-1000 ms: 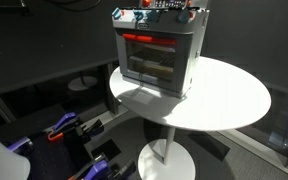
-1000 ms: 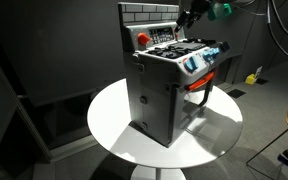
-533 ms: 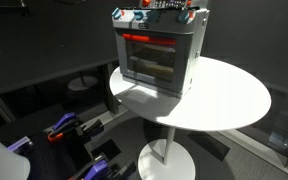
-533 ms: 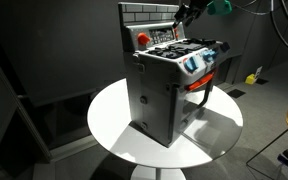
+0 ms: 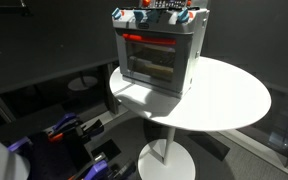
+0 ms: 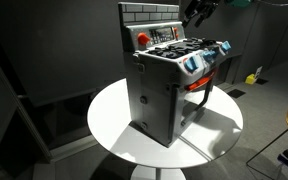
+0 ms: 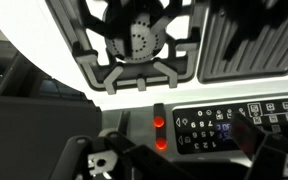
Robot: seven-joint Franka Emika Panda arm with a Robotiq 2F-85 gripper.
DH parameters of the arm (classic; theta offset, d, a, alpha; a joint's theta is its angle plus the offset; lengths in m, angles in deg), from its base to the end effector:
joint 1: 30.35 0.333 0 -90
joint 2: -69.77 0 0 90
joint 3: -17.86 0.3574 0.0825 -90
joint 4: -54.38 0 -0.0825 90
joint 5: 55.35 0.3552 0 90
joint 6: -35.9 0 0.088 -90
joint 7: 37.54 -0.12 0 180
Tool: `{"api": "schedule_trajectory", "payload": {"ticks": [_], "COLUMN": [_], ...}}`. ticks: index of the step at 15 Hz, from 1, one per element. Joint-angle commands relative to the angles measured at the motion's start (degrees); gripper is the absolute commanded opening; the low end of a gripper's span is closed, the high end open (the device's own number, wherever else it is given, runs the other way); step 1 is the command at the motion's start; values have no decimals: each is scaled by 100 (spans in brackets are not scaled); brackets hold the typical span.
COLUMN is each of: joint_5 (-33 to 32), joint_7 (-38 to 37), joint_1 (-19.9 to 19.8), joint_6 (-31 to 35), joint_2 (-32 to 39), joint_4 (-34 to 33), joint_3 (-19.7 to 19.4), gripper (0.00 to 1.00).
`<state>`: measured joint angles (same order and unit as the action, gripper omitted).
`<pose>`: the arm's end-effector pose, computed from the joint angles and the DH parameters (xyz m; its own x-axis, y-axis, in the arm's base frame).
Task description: Press the top button on the right side of the stove.
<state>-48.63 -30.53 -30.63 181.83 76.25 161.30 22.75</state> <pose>0.6179 0.0466 0.5598 0.8358 0.0868 0.5422 0.1359 -0.9894 -0.0512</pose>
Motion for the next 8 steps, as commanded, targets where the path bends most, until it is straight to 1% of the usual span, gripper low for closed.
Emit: {"api": "schedule_trajectory", "payload": {"ticks": [1,8], "joint_5": [111,22], "joint_7": [-39,-325], "joint_1": [43,128], "joint_6": [-627,-2093], "joint_2": [-771,-1998], "joint_4": [603,1211], "joint_3": [-90,-177], "gripper": [100,100]}}
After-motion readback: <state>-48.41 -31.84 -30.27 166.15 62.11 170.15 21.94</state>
